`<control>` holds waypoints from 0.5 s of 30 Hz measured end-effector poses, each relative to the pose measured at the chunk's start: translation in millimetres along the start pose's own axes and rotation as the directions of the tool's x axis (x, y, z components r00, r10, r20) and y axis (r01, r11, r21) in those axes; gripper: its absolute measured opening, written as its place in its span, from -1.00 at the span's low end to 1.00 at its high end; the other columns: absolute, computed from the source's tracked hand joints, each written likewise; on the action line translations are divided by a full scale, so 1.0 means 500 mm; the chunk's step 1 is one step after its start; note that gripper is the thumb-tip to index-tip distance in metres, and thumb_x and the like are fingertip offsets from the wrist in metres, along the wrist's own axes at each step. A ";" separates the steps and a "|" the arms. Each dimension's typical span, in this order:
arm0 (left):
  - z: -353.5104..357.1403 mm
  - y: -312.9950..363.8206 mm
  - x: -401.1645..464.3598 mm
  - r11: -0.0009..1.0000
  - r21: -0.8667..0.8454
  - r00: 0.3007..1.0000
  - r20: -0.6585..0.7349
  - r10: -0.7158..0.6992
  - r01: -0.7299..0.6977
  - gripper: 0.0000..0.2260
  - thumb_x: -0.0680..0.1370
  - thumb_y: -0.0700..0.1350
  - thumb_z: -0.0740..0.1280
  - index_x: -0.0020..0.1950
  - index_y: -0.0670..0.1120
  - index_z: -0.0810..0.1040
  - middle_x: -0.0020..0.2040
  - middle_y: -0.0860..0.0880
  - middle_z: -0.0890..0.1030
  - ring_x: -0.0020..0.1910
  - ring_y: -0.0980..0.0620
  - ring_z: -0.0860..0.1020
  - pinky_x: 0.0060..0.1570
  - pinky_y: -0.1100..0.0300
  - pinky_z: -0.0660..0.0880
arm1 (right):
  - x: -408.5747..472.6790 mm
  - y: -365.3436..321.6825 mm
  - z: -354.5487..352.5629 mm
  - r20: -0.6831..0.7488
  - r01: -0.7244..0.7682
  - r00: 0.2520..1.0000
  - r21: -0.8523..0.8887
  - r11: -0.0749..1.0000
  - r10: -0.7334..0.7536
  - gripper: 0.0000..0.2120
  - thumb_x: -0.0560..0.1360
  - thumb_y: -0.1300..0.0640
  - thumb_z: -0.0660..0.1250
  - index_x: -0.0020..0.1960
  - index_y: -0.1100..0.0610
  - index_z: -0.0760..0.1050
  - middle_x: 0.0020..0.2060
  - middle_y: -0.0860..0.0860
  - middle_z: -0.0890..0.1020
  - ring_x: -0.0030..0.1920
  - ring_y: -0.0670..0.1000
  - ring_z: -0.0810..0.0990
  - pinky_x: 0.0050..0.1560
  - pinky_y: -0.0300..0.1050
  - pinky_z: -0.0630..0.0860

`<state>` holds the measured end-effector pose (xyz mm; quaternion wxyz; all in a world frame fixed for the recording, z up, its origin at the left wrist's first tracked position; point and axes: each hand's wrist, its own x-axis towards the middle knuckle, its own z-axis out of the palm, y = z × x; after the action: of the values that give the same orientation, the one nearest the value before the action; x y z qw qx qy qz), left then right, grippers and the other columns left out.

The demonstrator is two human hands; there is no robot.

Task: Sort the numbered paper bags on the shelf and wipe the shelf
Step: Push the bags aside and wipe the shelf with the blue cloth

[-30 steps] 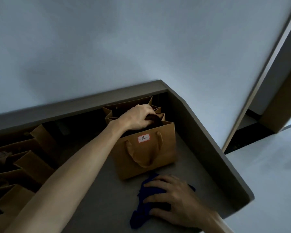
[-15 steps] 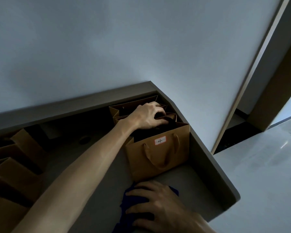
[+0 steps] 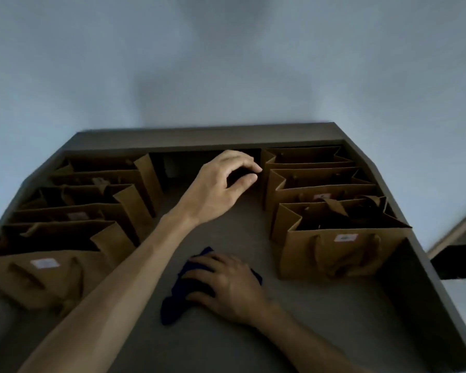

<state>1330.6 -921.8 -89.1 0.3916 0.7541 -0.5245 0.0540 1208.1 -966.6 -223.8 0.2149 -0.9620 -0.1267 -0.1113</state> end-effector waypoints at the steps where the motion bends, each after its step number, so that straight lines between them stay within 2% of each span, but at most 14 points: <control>1: -0.014 -0.014 -0.028 0.999 -0.013 0.998 -0.047 -0.038 0.037 -0.83 0.59 -0.07 0.30 0.16 -0.01 0.59 0.20 0.09 0.54 0.24 0.20 0.47 0.23 0.33 0.39 | 0.021 0.005 0.000 -0.006 -0.023 1.000 -0.010 1.000 0.023 -0.56 0.56 -0.22 0.20 0.38 -0.08 0.42 0.40 -0.08 0.45 0.39 0.02 0.38 0.34 0.05 0.33; 4: -0.034 -0.052 -0.111 0.986 -0.021 0.978 -0.123 -0.166 0.165 -0.83 0.60 -0.10 0.28 0.17 0.01 0.57 0.15 0.12 0.55 0.17 0.19 0.52 0.17 0.24 0.49 | 0.063 0.018 0.006 -0.015 -0.086 0.996 0.009 0.996 0.086 -0.48 0.53 -0.27 0.22 0.42 -0.07 0.35 0.34 -0.09 0.51 0.35 -0.04 0.43 0.35 0.05 0.39; 7: -0.028 -0.081 -0.184 0.962 -0.025 0.951 -0.144 -0.272 0.272 -0.82 0.61 -0.14 0.27 0.19 -0.01 0.55 0.14 0.09 0.55 0.13 0.24 0.52 0.13 0.33 0.48 | 0.055 0.023 0.006 -0.016 -0.132 0.991 0.062 0.989 0.133 -0.45 0.53 -0.26 0.22 0.45 -0.09 0.27 0.35 -0.10 0.48 0.35 -0.11 0.41 0.38 -0.02 0.37; 9: -0.014 -0.096 -0.223 0.946 -0.023 0.938 -0.129 -0.322 0.322 -0.82 0.60 -0.15 0.28 0.19 0.00 0.54 0.14 0.09 0.55 0.13 0.27 0.51 0.13 0.39 0.45 | 0.019 0.027 0.000 -0.010 -0.166 0.986 0.113 0.980 0.168 -0.41 0.56 -0.21 0.23 0.51 -0.07 0.20 0.45 -0.10 0.36 0.44 -0.14 0.29 0.48 -0.08 0.24; 12: 0.015 -0.107 -0.263 0.925 -0.013 0.925 -0.016 -0.381 0.380 -0.81 0.60 -0.08 0.27 0.21 0.06 0.52 0.17 0.13 0.52 0.16 0.29 0.47 0.19 0.33 0.45 | -0.060 0.040 -0.007 0.043 -0.183 0.983 0.147 0.972 0.179 -0.37 0.58 -0.14 0.22 0.57 -0.11 0.05 0.54 -0.21 0.10 0.53 -0.25 0.01 0.53 -0.22 0.00; 13: 0.026 -0.108 -0.271 0.924 -0.004 0.924 0.042 -0.381 0.382 -0.78 0.61 -0.03 0.26 0.24 0.09 0.50 0.21 0.14 0.50 0.20 0.29 0.44 0.24 0.26 0.44 | -0.087 0.045 -0.010 0.029 -0.172 0.985 0.162 0.972 0.170 -0.40 0.58 -0.13 0.21 0.56 -0.13 0.08 0.53 -0.25 0.09 0.52 -0.28 0.00 0.51 -0.27 0.00; 15: 0.053 -0.104 -0.284 0.933 0.087 0.916 0.179 -0.358 0.348 -0.68 0.60 0.12 0.21 0.35 0.15 0.41 0.35 0.15 0.41 0.37 0.22 0.31 0.42 0.06 0.28 | -0.137 0.055 -0.022 -0.066 -0.144 0.985 0.186 0.972 0.159 -0.56 0.57 -0.10 0.20 0.44 -0.11 0.34 0.47 -0.24 0.28 0.47 -0.26 0.21 0.45 -0.34 0.17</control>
<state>1302.3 -825.3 -205.0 0.3221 0.8482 -0.4135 -0.0767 1149.7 -1008.9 -243.3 0.3139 -0.9401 -0.0536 -0.1213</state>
